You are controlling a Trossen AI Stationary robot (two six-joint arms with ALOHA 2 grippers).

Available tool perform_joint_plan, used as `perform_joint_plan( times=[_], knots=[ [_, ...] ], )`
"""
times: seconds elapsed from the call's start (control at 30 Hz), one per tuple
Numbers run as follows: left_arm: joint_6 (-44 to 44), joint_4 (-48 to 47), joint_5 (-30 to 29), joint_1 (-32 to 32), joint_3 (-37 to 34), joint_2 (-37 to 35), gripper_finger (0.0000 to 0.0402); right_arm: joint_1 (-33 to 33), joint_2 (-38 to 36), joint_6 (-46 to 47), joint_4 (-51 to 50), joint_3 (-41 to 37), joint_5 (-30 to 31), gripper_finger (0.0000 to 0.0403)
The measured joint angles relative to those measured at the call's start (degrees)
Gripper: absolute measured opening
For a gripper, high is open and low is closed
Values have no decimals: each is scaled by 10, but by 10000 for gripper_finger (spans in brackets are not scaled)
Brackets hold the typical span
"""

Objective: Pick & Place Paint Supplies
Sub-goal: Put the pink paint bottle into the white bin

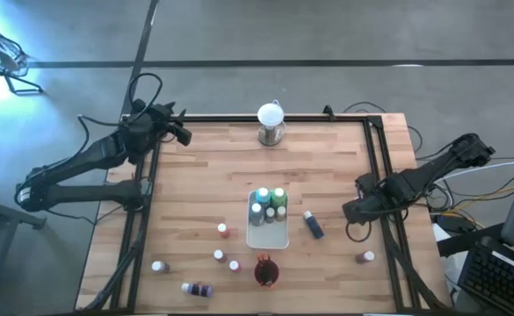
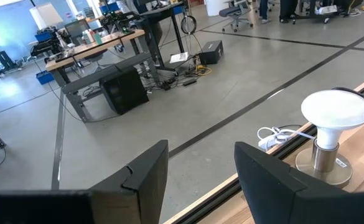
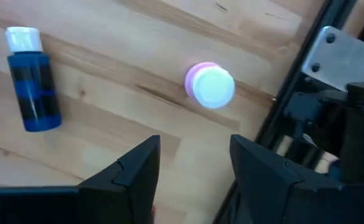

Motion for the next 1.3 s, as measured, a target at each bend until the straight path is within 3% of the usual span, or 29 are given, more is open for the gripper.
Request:
perform_joint_plan(
  times=[0.7, 1.3],
  knots=[
    [0, 0, 0, 0, 0, 0, 191, -85, -4, -69, 30, -49, 16, 249],
    [0, 0, 0, 0, 0, 0, 191, -112, -4, -97, 71, -95, 14, 213]
  ],
)
